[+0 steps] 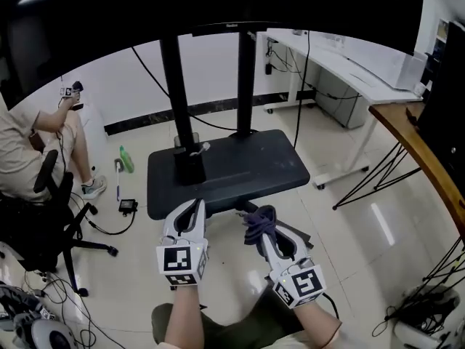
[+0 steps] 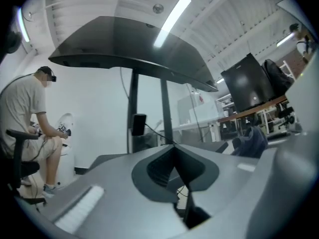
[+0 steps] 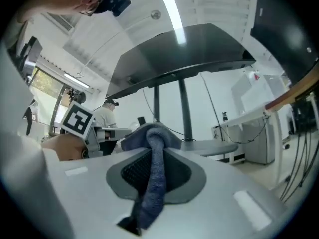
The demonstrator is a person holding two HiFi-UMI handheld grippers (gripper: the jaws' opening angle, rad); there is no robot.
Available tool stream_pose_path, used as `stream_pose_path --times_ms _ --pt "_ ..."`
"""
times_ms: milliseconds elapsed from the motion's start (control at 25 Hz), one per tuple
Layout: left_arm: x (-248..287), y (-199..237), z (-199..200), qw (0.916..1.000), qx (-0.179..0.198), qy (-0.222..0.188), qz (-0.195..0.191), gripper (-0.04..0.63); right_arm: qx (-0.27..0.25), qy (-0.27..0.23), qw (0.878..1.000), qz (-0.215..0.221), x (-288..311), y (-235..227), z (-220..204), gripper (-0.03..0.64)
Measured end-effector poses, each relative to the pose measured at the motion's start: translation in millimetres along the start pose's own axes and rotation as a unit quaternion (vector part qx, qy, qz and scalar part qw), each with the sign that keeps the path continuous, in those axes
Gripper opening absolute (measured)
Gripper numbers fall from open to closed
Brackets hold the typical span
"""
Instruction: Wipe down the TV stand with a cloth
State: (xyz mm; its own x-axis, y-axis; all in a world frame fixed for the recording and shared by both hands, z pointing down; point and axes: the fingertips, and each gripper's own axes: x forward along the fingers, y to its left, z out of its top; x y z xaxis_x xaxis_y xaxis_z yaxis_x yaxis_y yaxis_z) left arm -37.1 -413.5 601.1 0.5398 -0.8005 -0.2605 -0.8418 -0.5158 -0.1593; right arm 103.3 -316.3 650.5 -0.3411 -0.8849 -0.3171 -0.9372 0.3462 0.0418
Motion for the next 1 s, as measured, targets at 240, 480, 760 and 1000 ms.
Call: stream_pose_path --times_ms 240,480,760,1000 --pt "35 -94 50 0.9977 -0.008 -0.011 -0.067 0.160 -0.026 0.006 0.999 -0.046 -44 -69 13 0.060" --pt "52 -99 42 0.9984 -0.008 0.008 -0.056 0.160 -0.001 0.102 0.994 -0.046 35 -158 -125 0.060" --pt "37 -67 64 0.9998 0.000 0.007 -0.018 0.160 -0.020 0.048 0.999 -0.012 183 -202 -137 0.058" --pt "32 -51 75 1.0000 -0.003 -0.006 -0.005 0.160 -0.033 0.087 0.996 0.002 208 -195 -192 0.058"
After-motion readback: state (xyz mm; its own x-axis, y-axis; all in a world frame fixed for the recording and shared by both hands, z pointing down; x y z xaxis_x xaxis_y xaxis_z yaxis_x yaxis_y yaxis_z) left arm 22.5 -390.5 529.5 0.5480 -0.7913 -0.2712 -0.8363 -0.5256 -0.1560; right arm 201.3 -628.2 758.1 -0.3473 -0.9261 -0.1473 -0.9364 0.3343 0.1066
